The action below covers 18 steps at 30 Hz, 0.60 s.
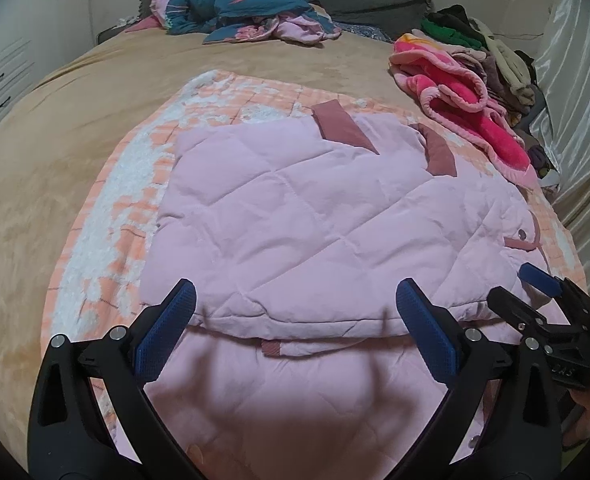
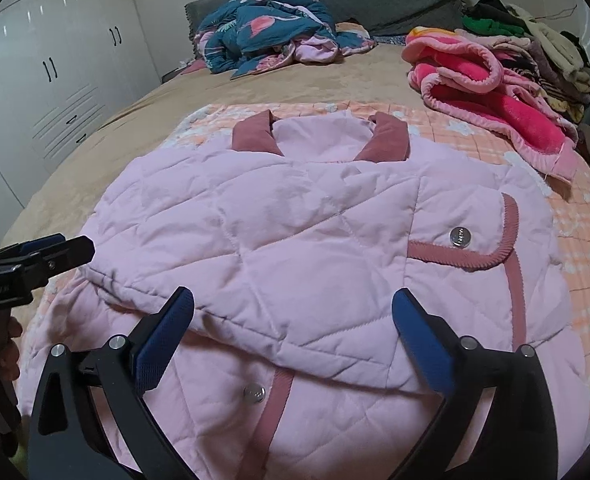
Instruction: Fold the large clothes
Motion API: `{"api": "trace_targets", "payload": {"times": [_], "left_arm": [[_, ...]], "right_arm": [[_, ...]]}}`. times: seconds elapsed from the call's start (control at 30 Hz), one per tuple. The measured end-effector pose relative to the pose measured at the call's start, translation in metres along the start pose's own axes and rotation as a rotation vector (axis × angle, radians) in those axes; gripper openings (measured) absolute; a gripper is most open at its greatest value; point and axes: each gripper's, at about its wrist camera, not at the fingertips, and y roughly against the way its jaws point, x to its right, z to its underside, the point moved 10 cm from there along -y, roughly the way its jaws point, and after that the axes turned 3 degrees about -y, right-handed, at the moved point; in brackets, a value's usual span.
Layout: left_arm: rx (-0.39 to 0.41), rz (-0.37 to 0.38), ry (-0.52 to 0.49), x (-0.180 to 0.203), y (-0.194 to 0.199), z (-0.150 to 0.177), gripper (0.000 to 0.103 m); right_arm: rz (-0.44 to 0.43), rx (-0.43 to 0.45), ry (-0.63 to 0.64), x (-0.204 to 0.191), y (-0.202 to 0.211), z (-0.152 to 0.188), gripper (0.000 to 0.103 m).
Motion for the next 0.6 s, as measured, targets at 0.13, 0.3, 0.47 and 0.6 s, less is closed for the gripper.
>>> {"api": "trace_targets", "payload": {"times": [0.13,0.3,0.47,0.6], "left_arm": [[0.017,-0.002,0.002,-0.003,0.007,-0.002,0.094],[0.037,-0.002,-0.005,-0.004,0.017,-0.004,0.094],[0.052,-0.001,-0.02,-0.002,0.027,-0.005,0.094],[0.071,-0.007,-0.04,0.002,0.036,-0.006,0.094]], "right_arm": [[-0.006,0.027,-0.012,-0.001,0.013,-0.002,0.099],[-0.011,0.06,-0.013,-0.004,0.03,-0.003,0.099],[-0.019,0.095,-0.026,-0.008,0.048,-0.002,0.099],[-0.027,0.123,-0.027,-0.013,0.064,-0.003,0.099]]}}
